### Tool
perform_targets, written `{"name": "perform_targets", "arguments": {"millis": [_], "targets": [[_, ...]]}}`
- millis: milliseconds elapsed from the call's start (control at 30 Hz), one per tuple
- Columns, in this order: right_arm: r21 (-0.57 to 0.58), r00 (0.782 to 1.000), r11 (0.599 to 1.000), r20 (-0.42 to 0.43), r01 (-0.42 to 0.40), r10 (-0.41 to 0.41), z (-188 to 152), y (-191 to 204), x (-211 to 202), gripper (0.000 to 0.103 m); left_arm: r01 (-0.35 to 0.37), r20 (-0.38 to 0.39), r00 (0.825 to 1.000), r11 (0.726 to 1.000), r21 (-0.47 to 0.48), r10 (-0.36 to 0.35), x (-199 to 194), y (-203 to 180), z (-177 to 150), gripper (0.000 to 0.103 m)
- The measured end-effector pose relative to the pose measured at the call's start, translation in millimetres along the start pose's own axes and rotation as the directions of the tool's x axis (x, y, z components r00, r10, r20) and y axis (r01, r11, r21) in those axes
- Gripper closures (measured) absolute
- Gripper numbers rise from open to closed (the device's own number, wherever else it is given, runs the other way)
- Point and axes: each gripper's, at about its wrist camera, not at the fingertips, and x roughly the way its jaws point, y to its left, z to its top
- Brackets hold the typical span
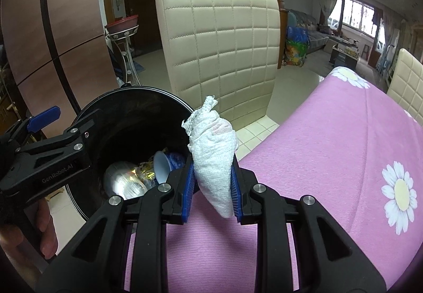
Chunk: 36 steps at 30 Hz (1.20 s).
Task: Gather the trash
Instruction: 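Carry the clear lid over the bin and open the left tool, then carry the white tissue over the bin and open the right tool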
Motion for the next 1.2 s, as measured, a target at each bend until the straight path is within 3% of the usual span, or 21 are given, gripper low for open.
{"name": "perform_targets", "arguments": {"millis": [567, 600, 667, 700, 833, 967, 1100, 1200], "targets": [[-0.088, 0.998, 0.994, -0.034, -0.061, 0.058, -1.8, 35.1, 7.4, 0.076, -0.084, -0.006, 0.996, 0.996, -0.003, 0.084, 2.1, 17.2, -1.5, 0.011], [-0.095, 0.997, 0.993, -0.044, -0.065, 0.061, -2.1, 37.1, 8.7, 0.073, -0.085, -0.007, 0.996, 0.996, -0.005, 0.085, 1.9, 19.1, -1.5, 0.011], [-0.095, 0.996, 0.993, -0.056, -0.069, 0.064, -3.6, 40.4, 9.7, 0.044, -0.086, -0.008, 0.996, 0.996, -0.010, 0.086, 1.5, 21.5, -1.5, 0.011], [-0.091, 0.997, 0.994, -0.033, -0.066, 0.063, -4.4, 40.6, 6.8, 0.023, -0.086, -0.007, 0.996, 0.996, -0.012, 0.086, 0.9, 22.7, -1.5, 0.011], [-0.136, 1.000, 0.991, 0.018, -0.011, 0.014, -5.8, 46.0, -0.1, 0.021, -0.095, 0.000, 0.995, 0.995, -0.011, 0.095, -1.3, 25.4, -1.8, 0.011], [-0.133, 1.000, 0.991, 0.014, 0.002, 0.000, -6.4, 44.2, 0.4, 0.020, -0.104, 0.008, 0.994, 0.994, -0.015, 0.105, -2.7, 27.5, -1.7, 0.011], [-0.130, 1.000, 0.991, 0.022, 0.022, -0.019, -6.9, 42.5, 0.1, 0.008, -0.098, 0.003, 0.995, 0.995, -0.018, 0.098, -2.4, 28.3, -3.2, 0.011], [-0.131, 0.999, 0.990, 0.029, 0.044, -0.041, -7.3, 41.0, -2.2, 0.007, -0.085, 0.001, 0.996, 0.996, -0.011, 0.085, -2.1, 25.4, -4.1, 0.011]]}}
